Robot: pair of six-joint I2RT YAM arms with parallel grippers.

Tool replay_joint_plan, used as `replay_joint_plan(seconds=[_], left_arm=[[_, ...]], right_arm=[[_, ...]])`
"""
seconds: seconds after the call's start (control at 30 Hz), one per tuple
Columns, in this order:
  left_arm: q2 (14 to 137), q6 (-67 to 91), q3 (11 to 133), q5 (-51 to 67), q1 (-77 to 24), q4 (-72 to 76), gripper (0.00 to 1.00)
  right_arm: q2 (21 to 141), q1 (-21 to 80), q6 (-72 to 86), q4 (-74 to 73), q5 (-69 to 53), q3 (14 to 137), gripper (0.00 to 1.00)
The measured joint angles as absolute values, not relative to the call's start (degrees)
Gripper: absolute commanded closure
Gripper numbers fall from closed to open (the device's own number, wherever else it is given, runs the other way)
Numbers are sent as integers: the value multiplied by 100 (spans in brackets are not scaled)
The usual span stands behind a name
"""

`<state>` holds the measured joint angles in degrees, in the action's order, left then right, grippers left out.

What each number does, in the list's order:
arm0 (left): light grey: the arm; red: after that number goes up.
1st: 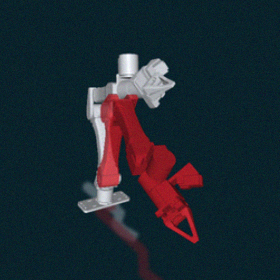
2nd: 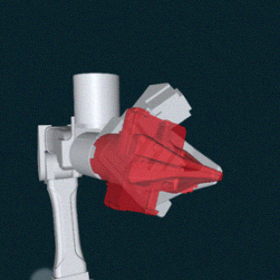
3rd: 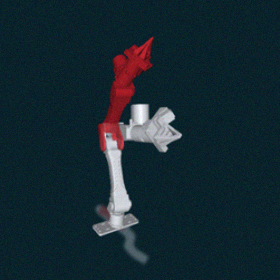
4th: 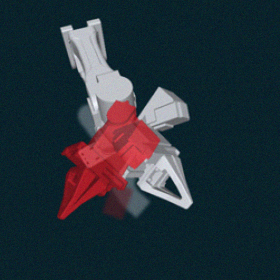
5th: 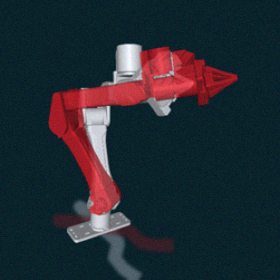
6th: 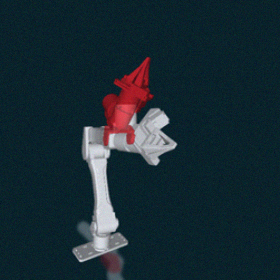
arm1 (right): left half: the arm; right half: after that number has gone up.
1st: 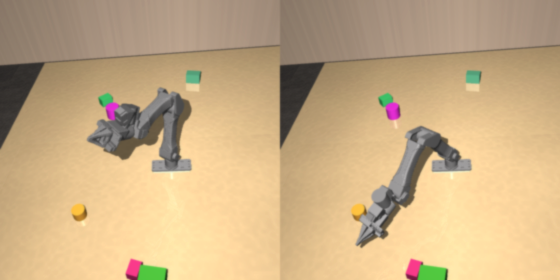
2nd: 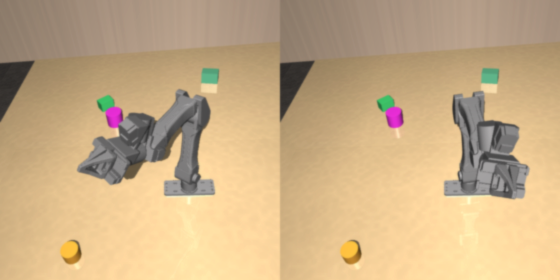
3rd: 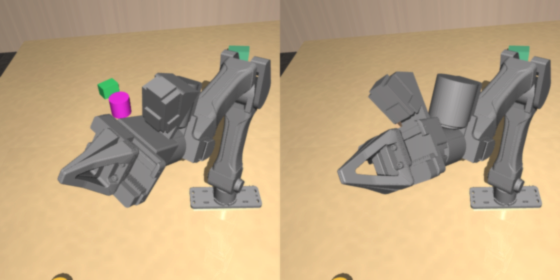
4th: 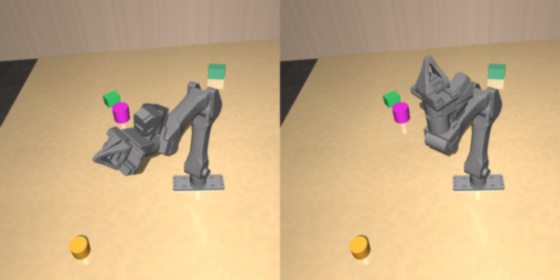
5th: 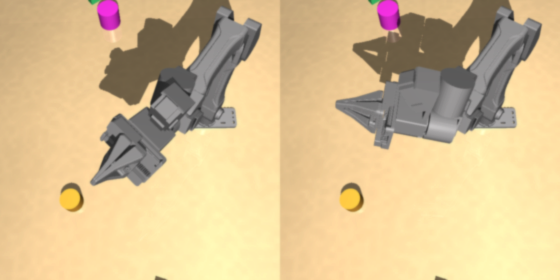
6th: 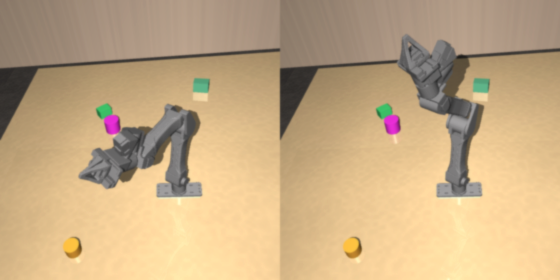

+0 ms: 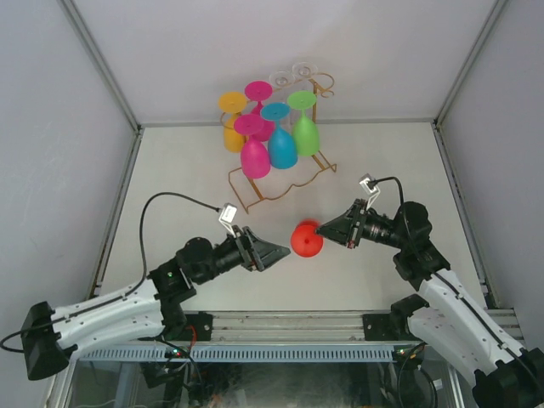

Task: Take the wine glass off the wine glass rack
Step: Place the wine glass at the center of the board.

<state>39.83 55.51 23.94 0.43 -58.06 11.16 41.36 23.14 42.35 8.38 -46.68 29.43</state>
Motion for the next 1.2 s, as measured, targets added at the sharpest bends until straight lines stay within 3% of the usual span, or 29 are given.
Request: replay_joint_plan(seconds=[0.37,0.67,1.2], left_arm=[[5485,5876,2390,-80,-6230,2989,37],[5824,6261,2241,148,-6331,4056,58],[5975,6394,1931,23,-6416,4775,66]], right_arm=[[3892,2412,3942,744,-4552,2943,100],[3885,2416,3918,794,-4510,2941,100],[3813,2423,4202,1181,-4515,2939,100]])
